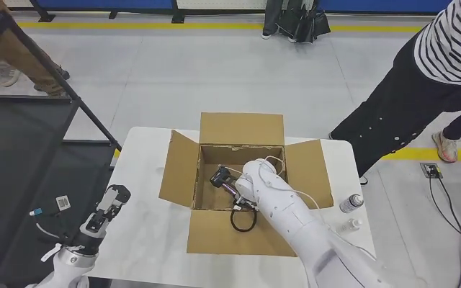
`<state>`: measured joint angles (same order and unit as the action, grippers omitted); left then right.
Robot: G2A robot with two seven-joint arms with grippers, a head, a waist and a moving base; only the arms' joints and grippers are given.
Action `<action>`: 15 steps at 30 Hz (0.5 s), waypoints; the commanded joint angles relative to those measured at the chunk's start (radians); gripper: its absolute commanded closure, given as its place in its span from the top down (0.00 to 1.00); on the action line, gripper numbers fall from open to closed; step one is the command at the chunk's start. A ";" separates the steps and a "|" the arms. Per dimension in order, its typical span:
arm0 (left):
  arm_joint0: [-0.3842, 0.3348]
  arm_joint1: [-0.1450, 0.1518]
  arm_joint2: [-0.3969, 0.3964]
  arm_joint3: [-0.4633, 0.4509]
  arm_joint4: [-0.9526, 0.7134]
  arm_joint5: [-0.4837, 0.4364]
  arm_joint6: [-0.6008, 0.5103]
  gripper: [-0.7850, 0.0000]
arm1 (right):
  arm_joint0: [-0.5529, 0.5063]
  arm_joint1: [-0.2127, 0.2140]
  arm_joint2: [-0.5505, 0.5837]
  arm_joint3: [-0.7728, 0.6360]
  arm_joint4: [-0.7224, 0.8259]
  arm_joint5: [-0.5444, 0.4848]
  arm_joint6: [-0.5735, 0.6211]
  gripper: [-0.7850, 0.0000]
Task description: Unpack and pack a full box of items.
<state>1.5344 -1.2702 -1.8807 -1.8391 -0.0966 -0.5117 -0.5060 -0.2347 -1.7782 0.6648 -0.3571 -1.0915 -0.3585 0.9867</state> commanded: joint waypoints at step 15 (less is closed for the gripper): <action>0.000 0.000 0.000 0.000 0.000 0.000 0.000 1.00 | 0.023 -0.024 0.000 0.069 0.004 0.018 -0.033 0.00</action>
<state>1.5344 -1.2702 -1.8807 -1.8391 -0.0966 -0.5117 -0.5060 -0.2137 -1.8020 0.6639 -0.2880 -1.0871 -0.3443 0.9592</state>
